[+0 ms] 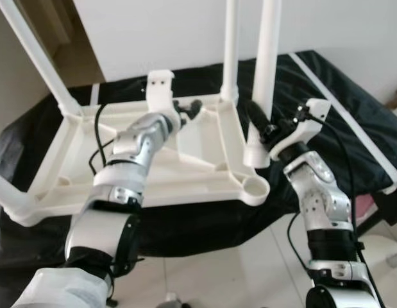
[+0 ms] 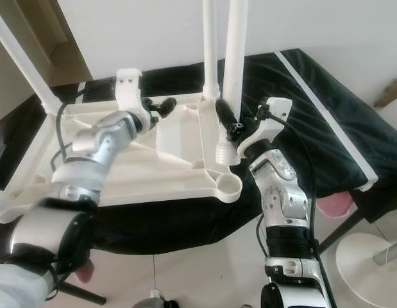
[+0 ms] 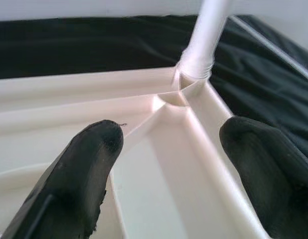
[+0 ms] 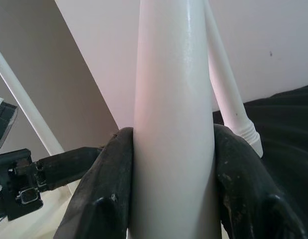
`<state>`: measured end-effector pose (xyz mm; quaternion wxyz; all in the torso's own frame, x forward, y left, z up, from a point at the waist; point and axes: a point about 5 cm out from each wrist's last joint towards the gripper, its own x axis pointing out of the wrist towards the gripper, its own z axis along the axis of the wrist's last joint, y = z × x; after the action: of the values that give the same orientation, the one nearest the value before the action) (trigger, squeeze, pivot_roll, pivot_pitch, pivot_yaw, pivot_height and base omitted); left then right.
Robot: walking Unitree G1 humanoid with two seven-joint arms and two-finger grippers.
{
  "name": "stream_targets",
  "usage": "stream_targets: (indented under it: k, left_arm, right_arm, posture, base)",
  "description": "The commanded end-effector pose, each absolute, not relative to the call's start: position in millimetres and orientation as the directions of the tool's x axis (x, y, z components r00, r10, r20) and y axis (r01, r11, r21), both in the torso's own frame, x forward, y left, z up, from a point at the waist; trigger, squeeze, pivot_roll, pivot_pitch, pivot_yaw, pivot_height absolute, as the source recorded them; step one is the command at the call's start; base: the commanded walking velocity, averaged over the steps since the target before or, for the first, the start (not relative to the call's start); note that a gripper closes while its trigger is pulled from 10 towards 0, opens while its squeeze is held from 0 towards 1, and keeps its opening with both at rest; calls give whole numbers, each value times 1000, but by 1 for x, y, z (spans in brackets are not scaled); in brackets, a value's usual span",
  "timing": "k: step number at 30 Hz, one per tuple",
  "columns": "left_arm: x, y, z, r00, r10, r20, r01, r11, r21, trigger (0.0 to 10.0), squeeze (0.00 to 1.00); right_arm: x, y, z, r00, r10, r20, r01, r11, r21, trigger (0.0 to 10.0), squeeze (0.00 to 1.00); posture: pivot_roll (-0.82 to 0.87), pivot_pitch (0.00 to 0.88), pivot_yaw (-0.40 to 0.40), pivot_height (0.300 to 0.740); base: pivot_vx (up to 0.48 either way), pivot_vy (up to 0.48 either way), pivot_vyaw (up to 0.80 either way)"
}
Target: Building children table
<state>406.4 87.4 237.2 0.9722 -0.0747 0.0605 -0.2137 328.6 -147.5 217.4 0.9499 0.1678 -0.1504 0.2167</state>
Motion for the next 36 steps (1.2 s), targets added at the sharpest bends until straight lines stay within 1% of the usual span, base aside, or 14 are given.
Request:
stream_targets:
  k: [1,7,15,18,19,22,25,26,28,30,32,34,35,36]
  left_arm:
    - [411,91,247,913,-404,-58,395,911,-117,10000,0]
    - [417,76,280,892,-451,28,452,890,-68,10000,0]
    - [413,49,309,824,-556,108,566,819,-95,10000,0]
    - [407,28,328,760,-631,154,647,756,-101,10000,0]
    - [407,28,328,760,-631,154,647,756,-101,10000,0]
    - [396,6,346,673,-708,216,738,661,-135,10000,0]
    - [393,1,350,652,-723,229,757,637,-144,10000,0]
    - [389,-5,354,623,-743,245,782,604,-155,10000,0]
    - [389,-5,354,623,-743,245,782,604,-155,10000,0]
    - [377,-21,362,550,-787,279,835,523,-170,10000,0]
    - [373,-26,365,523,-801,291,852,493,-175,10000,0]
    - [373,-26,365,523,-801,291,852,493,-175,10000,0]
    - [365,-36,371,476,-821,314,879,442,-178,10000,0]
    - [365,-36,371,476,-821,314,879,442,-178,10000,0]
  right_arm:
    - [325,-142,224,828,410,384,-515,827,227,10000,0]
    - [319,-136,220,790,500,355,-581,796,170,10000,0]
    - [316,-129,216,762,554,335,-624,767,151,10000,0]
    - [317,-129,213,757,568,324,-631,763,138,10000,0]
    - [317,-129,213,757,568,324,-631,763,138,10000,0]
    - [321,-127,210,766,561,314,-623,768,147,10000,0]
    - [322,-126,209,769,558,312,-621,769,152,10000,0]
    - [323,-125,209,769,559,310,-620,769,153,10000,0]
    - [323,-125,209,769,559,310,-620,769,153,10000,0]
    - [324,-125,207,779,549,303,-610,777,159,10000,0]
    - [325,-125,206,784,543,303,-604,779,166,10000,0]
    - [325,-125,206,784,543,303,-604,779,166,10000,0]
    - [326,-123,207,782,542,309,-606,776,173,10000,0]
    - [326,-123,207,782,542,309,-606,776,173,10000,0]
  posture:
    - [13,0,34,740]
    - [-4,0,32,740]
    - [-6,0,38,740]
    - [3,0,42,740]
    - [3,0,42,740]
    - [15,0,42,740]
    - [15,0,42,740]
    - [16,0,44,740]
    - [16,0,44,740]
    - [23,0,44,740]
    - [23,0,44,740]
    - [23,0,44,740]
    - [30,0,40,740]
    - [30,0,40,740]
  base:
    - [0,0,0]
    - [0,0,0]
    - [0,0,0]
    - [0,0,0]
    - [0,0,0]
    - [0,0,0]
    - [0,0,0]
    - [0,0,0]
    - [0,0,0]
    - [0,0,0]
    - [0,0,0]
    - [0,0,0]
    - [0,0,0]
    - [0,0,0]
